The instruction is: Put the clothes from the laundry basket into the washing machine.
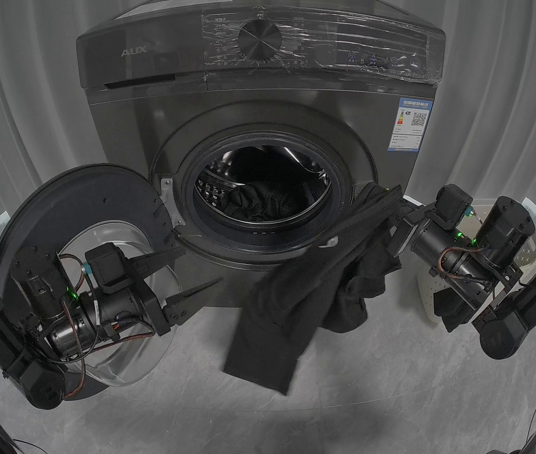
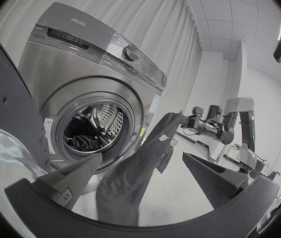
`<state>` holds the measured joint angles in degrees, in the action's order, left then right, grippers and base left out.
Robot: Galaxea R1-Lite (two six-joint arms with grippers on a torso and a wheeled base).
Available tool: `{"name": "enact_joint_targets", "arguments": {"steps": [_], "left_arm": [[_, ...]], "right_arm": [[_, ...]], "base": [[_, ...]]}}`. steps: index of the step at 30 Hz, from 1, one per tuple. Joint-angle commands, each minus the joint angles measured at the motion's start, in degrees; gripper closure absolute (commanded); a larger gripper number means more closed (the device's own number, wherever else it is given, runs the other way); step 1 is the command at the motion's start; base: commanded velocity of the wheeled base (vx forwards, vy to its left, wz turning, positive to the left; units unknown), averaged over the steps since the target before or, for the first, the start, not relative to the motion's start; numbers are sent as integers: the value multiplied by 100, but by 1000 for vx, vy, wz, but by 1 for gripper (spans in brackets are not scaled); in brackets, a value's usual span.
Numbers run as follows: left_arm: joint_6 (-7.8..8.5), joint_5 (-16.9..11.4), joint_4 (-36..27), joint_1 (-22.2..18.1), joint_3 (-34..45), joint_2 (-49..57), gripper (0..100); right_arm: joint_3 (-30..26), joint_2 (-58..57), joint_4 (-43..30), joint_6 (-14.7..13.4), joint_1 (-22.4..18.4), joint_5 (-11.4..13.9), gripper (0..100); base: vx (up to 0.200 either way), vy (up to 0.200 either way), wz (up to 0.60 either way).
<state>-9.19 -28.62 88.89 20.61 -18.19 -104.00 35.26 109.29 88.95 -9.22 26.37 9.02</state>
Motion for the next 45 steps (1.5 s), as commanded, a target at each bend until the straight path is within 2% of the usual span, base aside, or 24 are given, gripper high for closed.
{"name": "enact_joint_targets", "arguments": {"steps": [1,5,6,10,14,21,25,31,45], "left_arm": [[40,-47,5,30,175,-6,0],[75,-38,-4,30,149,-103,0],[93,-12,-4,66,96,-288,0],[260,23,-4,285,-238,-762,0],[392,190,-4,461,-642,-1202,0],[409,305,-4,637,-976,-1755,0],[515,331,5,681,-1108,-2010,0],[506,454,5,760,-1275,-2133,0],[436,375,-12,1059,-2207,-2766,0]], "right_arm": [[-1,49,17,-1,61,3,100],[8,66,8,-1,158,-67,100],[16,57,8,-10,255,-173,100],[43,49,17,-89,457,-269,100],[-1,40,17,-116,457,-269,100],[25,57,17,-116,554,-278,100],[34,57,17,-107,624,-287,100],[52,66,8,-107,773,-559,100],[43,57,8,-151,879,-559,100]], "base": [[0,0,0],[0,0,0],[0,0,0],[0,0,0],[0,0,0],[0,0,0],[0,0,0],[0,0,0],[0,0,0]]}}
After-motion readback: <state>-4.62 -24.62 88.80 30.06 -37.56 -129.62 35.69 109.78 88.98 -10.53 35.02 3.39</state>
